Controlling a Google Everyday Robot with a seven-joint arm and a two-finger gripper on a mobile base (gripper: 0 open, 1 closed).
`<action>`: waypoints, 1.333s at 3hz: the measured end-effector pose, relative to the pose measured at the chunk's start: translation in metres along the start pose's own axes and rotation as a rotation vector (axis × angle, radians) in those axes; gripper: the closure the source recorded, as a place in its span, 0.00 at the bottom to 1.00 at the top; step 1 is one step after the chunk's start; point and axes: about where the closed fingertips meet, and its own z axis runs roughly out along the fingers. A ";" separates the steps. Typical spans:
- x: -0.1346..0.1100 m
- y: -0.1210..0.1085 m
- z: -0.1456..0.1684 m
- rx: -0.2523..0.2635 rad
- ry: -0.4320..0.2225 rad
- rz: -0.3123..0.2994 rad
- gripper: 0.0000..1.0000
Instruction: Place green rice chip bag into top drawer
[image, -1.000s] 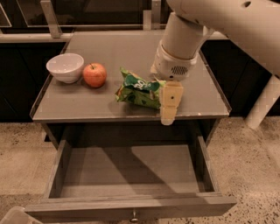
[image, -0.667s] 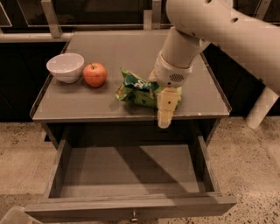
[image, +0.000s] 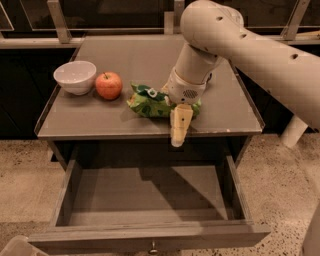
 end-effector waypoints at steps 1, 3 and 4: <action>0.000 0.000 0.000 0.000 0.000 0.000 0.19; 0.000 0.000 0.000 0.000 0.000 0.000 0.81; 0.000 0.000 0.000 0.000 0.000 0.000 1.00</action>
Offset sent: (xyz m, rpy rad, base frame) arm 0.0000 0.0000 0.0000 0.0000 0.0000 0.0000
